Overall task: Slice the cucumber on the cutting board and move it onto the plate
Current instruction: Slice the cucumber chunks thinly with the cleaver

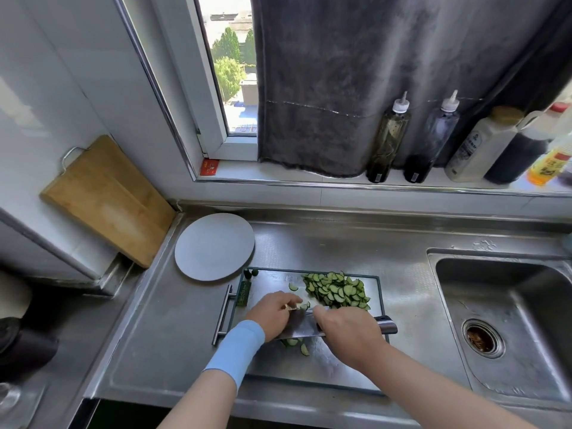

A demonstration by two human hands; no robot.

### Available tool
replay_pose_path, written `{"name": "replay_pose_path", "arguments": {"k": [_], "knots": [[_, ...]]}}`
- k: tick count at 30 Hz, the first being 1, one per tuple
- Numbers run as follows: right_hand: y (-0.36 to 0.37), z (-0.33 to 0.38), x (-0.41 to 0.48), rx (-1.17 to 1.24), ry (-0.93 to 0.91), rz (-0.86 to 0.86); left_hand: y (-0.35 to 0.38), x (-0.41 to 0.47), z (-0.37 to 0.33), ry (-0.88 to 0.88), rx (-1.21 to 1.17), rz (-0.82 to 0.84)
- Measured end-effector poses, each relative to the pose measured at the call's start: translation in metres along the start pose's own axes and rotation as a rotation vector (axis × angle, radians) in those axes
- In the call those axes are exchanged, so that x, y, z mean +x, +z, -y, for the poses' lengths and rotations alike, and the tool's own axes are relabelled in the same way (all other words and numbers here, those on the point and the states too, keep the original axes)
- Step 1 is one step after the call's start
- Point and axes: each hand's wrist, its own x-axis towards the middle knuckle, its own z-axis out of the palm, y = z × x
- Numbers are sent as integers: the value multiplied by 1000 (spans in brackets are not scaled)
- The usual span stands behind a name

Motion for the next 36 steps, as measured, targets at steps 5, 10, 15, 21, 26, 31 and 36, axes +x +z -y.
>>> {"name": "replay_pose_path", "arguments": {"k": [5, 10, 15, 21, 26, 31, 36], "knots": [[0, 0, 0, 17, -15, 27, 0, 3, -9, 91, 17, -45], [-8, 3, 0, -9, -60, 8, -1, 1, -15, -11, 14, 42], [-15, 1, -6, 59, -29, 78, -16, -3, -2, -5, -163, -197], [-4, 1, -11, 563, 249, 248, -26, -22, 28, 106, -24, -995], [12, 18, -27, 778, 267, 369, -4, -35, 44, -149, -271, -1010], [35, 27, -38, 749, 258, 414, 27, -41, 52, -205, -151, -681], [43, 7, -44, 722, 338, 361, 39, -28, 43, -267, -122, -622]]}}
